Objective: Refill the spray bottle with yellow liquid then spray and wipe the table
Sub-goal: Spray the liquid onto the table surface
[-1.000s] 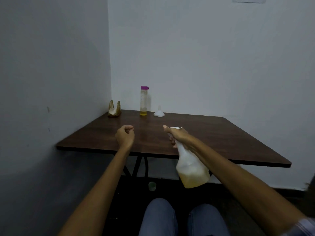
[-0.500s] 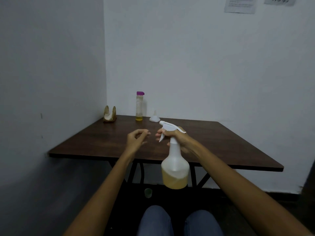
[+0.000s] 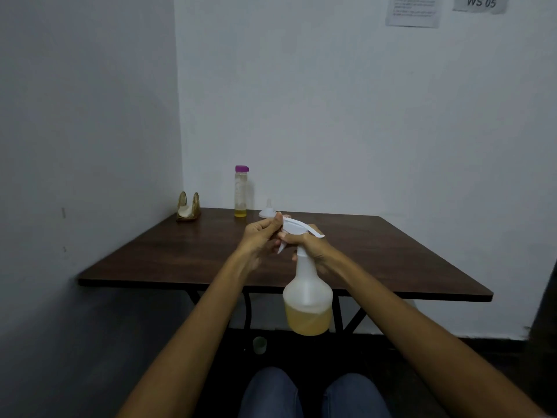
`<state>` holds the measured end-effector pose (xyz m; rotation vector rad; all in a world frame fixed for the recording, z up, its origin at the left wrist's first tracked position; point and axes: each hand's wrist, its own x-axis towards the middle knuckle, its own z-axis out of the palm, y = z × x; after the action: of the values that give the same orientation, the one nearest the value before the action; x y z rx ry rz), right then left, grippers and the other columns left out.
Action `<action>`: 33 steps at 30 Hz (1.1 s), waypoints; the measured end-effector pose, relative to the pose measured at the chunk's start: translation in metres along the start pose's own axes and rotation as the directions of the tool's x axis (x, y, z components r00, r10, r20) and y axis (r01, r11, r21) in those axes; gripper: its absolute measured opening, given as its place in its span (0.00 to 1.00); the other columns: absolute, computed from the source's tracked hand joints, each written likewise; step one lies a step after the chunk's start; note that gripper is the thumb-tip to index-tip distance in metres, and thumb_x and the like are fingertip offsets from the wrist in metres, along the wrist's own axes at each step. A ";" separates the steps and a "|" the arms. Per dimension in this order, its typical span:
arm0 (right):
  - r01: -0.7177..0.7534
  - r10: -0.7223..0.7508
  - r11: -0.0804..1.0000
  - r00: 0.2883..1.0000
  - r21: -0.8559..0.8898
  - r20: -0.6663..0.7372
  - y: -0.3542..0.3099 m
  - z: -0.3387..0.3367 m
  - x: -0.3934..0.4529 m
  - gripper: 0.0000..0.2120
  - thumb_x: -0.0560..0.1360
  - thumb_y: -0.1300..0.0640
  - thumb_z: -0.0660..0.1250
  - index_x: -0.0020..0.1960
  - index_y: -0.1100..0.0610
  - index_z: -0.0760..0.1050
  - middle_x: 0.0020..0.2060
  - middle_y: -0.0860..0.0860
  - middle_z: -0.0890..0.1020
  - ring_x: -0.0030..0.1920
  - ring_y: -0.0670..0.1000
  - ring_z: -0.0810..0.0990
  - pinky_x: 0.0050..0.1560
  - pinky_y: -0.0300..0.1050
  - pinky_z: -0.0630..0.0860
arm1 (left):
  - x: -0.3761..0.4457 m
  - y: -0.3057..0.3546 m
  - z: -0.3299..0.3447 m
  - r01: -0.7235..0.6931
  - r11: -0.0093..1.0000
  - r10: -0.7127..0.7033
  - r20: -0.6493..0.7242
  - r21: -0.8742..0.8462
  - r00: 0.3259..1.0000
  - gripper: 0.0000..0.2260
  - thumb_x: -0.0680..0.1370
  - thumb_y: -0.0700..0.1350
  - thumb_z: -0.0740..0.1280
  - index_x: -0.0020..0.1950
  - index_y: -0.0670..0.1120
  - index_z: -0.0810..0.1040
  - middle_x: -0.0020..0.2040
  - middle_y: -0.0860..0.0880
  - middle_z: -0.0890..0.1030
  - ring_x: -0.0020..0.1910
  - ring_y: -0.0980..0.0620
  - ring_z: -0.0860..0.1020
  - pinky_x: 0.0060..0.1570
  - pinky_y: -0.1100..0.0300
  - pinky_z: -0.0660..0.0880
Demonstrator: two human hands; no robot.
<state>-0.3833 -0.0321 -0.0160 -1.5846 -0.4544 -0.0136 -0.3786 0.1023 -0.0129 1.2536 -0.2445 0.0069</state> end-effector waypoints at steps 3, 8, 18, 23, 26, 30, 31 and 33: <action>0.009 -0.009 1.000 1.000 0.008 -0.007 0.002 0.001 0.002 0.03 0.73 0.61 0.68 0.43 0.56 0.81 0.32 0.52 0.84 0.31 0.46 0.81 0.25 0.37 0.71 | 0.000 -0.001 0.006 0.040 0.997 -0.042 -0.037 -0.065 0.998 0.11 0.76 0.49 0.66 0.44 0.42 0.80 0.23 0.54 0.76 0.20 0.60 0.67 0.23 0.68 0.68; 0.031 -0.032 0.998 0.999 -0.057 -0.032 0.008 0.003 0.003 0.03 0.74 0.61 0.68 0.44 0.58 0.80 0.34 0.53 0.83 0.34 0.48 0.81 0.25 0.37 0.71 | 0.002 0.000 0.013 0.090 0.991 -0.107 -0.174 -0.099 0.979 0.13 0.72 0.49 0.72 0.35 0.41 0.77 0.23 0.50 0.75 0.18 0.58 0.68 0.21 0.68 0.69; -0.295 0.295 0.926 0.955 -0.235 -0.035 -0.012 -0.012 0.011 0.07 0.77 0.52 0.64 0.50 0.54 0.77 0.39 0.57 0.81 0.35 0.47 0.83 0.28 0.36 0.75 | 0.013 -0.018 -0.039 0.060 0.989 0.004 -0.435 0.134 0.900 0.20 0.77 0.57 0.63 0.57 0.42 0.78 0.51 0.49 0.81 0.51 0.53 0.77 0.52 0.51 0.74; -0.387 0.342 0.845 0.922 -0.370 -0.183 -0.004 -0.011 0.016 0.14 0.76 0.47 0.63 0.56 0.55 0.75 0.32 0.52 0.73 0.31 0.49 0.72 0.31 0.41 0.70 | 0.017 -0.020 -0.078 -0.001 0.990 0.095 -0.647 0.144 0.757 0.11 0.80 0.48 0.61 0.49 0.43 0.80 0.49 0.47 0.82 0.39 0.56 0.75 0.42 0.58 0.73; -0.403 0.371 0.838 0.915 -0.367 -0.159 -0.002 -0.009 0.014 0.17 0.77 0.49 0.63 0.60 0.59 0.74 0.33 0.54 0.74 0.33 0.50 0.74 0.31 0.42 0.72 | 0.020 -0.018 -0.083 0.009 0.986 0.106 -0.659 0.169 0.745 0.10 0.79 0.44 0.61 0.53 0.43 0.80 0.53 0.46 0.82 0.47 0.53 0.76 0.50 0.55 0.74; -0.395 0.386 0.898 0.919 -0.196 -0.083 -0.005 -0.005 0.014 0.16 0.77 0.52 0.64 0.61 0.60 0.71 0.40 0.60 0.80 0.38 0.55 0.82 0.29 0.44 0.79 | 0.022 -0.020 -0.084 0.011 0.982 0.116 -0.654 0.186 0.748 0.10 0.79 0.41 0.61 0.56 0.43 0.80 0.53 0.47 0.82 0.50 0.52 0.77 0.55 0.53 0.75; -0.395 0.381 0.893 0.919 -0.216 -0.106 -0.004 -0.004 0.015 0.15 0.77 0.52 0.65 0.60 0.60 0.73 0.38 0.59 0.79 0.36 0.54 0.81 0.29 0.43 0.78 | 0.021 -0.020 -0.084 0.009 0.982 0.118 -0.653 0.188 0.748 0.10 0.79 0.41 0.60 0.56 0.43 0.80 0.53 0.47 0.82 0.50 0.52 0.77 0.55 0.53 0.75; -0.399 0.366 0.867 0.916 -0.298 -0.164 0.000 -0.002 0.015 0.16 0.77 0.51 0.64 0.59 0.61 0.75 0.33 0.55 0.75 0.32 0.50 0.75 0.29 0.42 0.73 | 0.020 -0.021 -0.084 0.008 0.982 0.120 -0.649 0.191 0.752 0.10 0.79 0.41 0.60 0.56 0.43 0.79 0.53 0.47 0.82 0.52 0.51 0.78 0.56 0.52 0.76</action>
<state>-0.3687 -0.0296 -0.0113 -1.9704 -0.0467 0.1405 -0.3409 0.1718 -0.0534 1.3488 0.3482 0.5339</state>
